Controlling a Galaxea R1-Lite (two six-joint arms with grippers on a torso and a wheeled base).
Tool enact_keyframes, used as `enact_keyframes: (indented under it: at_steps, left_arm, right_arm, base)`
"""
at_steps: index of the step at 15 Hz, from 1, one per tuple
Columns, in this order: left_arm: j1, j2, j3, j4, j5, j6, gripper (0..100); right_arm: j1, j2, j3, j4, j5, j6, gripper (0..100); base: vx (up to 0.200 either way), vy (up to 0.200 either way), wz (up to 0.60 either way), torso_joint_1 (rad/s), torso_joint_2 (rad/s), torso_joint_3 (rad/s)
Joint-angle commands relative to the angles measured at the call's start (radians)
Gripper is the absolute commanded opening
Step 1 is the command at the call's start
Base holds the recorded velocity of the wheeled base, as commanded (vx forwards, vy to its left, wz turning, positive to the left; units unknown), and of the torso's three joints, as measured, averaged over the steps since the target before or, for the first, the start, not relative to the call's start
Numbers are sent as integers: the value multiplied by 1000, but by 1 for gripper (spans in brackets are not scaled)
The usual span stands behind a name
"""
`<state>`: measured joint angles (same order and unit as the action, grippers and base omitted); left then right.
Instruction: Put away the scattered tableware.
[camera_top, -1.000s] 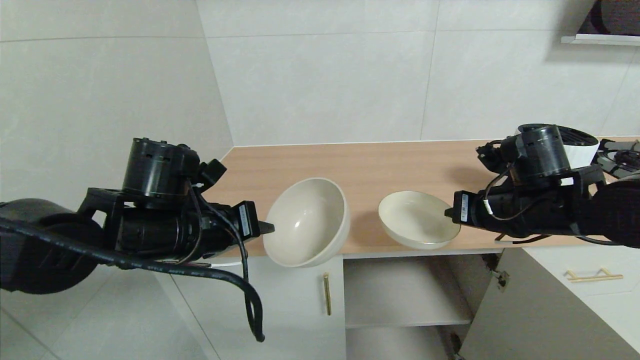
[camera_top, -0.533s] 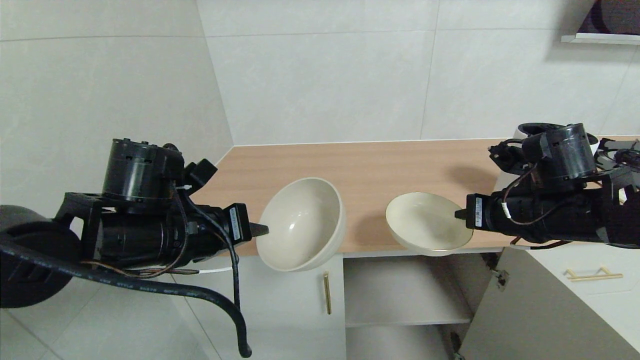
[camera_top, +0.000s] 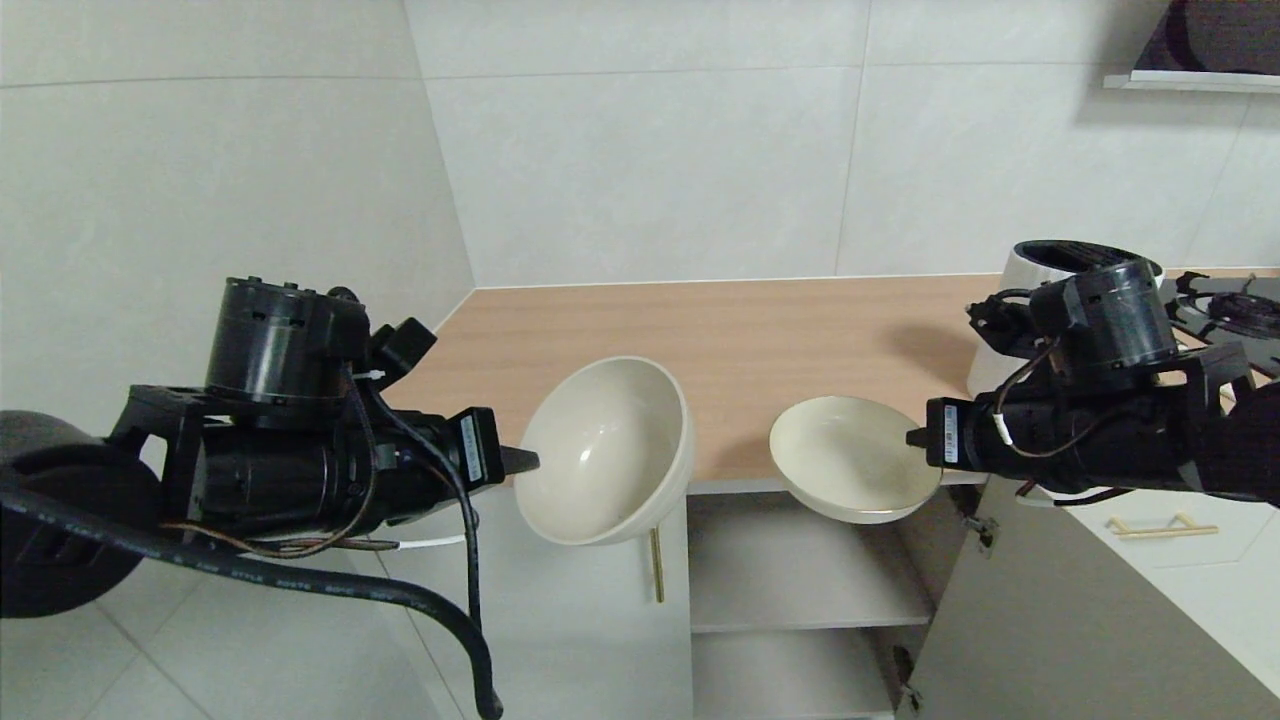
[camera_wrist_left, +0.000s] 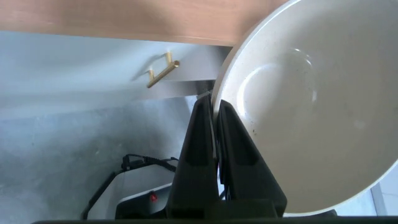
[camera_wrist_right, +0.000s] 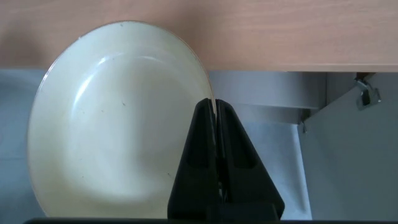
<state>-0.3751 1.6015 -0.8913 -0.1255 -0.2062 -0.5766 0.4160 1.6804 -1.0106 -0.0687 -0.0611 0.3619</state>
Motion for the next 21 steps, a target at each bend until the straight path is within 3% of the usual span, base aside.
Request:
enact_keyframes:
  at_steps: [1,7,21]
  left_arm:
    - [1,5,0,0,1,0,0]
    - [1,3,2,1,-1,14,0]
    - [1,-3,0,1,-1,14,0]
  right_arm:
    - [0,16,0,0,-2,0,0]
    - [9,19,10,-2,3,-6,0]
    - [12,36,21,-2,1,-31,0]
  base:
    - [0,0,0,0,0,0]
    - [0,0,0,-41,91,50]
    - [0,0,0,-190,475,282]
